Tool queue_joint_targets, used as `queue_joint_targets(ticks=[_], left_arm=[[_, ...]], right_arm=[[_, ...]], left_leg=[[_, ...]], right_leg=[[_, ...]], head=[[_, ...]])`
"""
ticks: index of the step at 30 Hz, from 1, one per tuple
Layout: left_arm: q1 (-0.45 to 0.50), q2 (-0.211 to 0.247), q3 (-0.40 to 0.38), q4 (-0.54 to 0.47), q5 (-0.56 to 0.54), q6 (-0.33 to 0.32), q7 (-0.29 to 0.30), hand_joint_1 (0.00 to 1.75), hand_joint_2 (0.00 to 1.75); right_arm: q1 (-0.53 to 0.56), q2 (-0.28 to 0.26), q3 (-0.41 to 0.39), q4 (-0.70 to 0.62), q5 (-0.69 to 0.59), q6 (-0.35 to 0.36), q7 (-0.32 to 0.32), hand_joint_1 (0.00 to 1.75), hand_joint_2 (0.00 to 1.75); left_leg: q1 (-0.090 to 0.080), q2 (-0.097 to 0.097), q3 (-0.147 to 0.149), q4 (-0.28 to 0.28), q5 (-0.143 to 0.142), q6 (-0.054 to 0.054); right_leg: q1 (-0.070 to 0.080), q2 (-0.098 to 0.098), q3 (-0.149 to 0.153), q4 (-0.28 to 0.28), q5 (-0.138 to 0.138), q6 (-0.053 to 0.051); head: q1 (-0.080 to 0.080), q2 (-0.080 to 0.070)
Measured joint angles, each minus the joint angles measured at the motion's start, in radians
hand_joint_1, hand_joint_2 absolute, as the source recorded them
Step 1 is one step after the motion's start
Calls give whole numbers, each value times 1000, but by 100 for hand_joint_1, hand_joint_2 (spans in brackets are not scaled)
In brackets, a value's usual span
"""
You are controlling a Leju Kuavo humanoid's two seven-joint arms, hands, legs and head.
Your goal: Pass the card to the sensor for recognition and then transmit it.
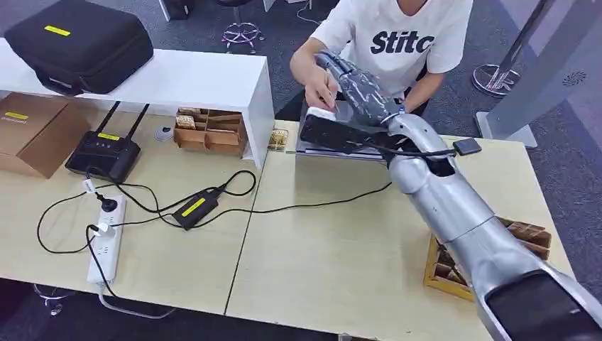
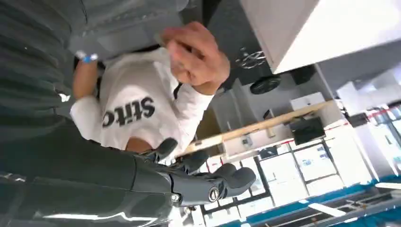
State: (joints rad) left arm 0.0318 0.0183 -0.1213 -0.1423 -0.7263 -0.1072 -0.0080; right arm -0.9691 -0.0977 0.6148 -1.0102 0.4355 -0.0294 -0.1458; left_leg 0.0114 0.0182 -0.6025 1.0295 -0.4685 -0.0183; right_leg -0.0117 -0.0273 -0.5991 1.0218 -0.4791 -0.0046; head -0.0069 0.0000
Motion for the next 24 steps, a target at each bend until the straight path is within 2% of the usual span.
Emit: queue_joint_targets(ticks=[4, 7, 10, 12, 15, 19, 24], left_arm=[[2, 0, 0, 0, 5, 0, -2, 0, 175], [1, 1, 0, 0, 5, 0, -2, 0, 175], [0, 1, 0, 0, 8, 3, -5, 0, 175], [2, 0, 0, 0, 14, 4, -10, 0, 175], [13, 1, 0, 0, 18, 7, -19, 0, 175], [24, 2, 2, 0, 24, 16, -21, 0, 175], [26, 2, 5, 0, 29, 27, -21, 0, 175]], right_arm=[[55, -59, -83, -56, -41, 6, -32, 0, 175], [74, -73, -107, -78, -44, 5, -32, 0, 175], [94, -101, -134, -91, -68, -24, -21, 0, 175], [121, -142, -179, -93, -125, -40, -43, 0, 175], [172, -223, -297, -82, -202, -61, -89, 0, 175], [235, -327, -481, -39, -261, -84, -111, 0, 175], [328, -422, -745, 20, -351, -78, -139, 0, 175]], left_leg=[[0, 0, -1, 0, 0, 0], [-1, 5, 0, 0, -1, 0], [0, 3, 2, 0, -1, 0], [0, -3, 1, 1, 0, 1], [0, -10, 0, 1, 0, 1], [-1, -11, -1, 2, -2, 3], [-1, -12, -2, 2, -4, 6]], right_leg=[[0, -1, 0, 0, 0, 0], [-1, 3, -1, 0, 1, 0], [0, 2, 0, -1, 0, 0], [0, -3, 1, -1, 0, 0], [0, -9, 3, -2, -2, 2], [-1, -10, 4, -4, -2, 3], [-1, -11, 4, -5, -3, 5]], head=[[1, 0], [0, 0], [-1, 0], [0, 0], [0, 0], [1, 0], [0, 0]])
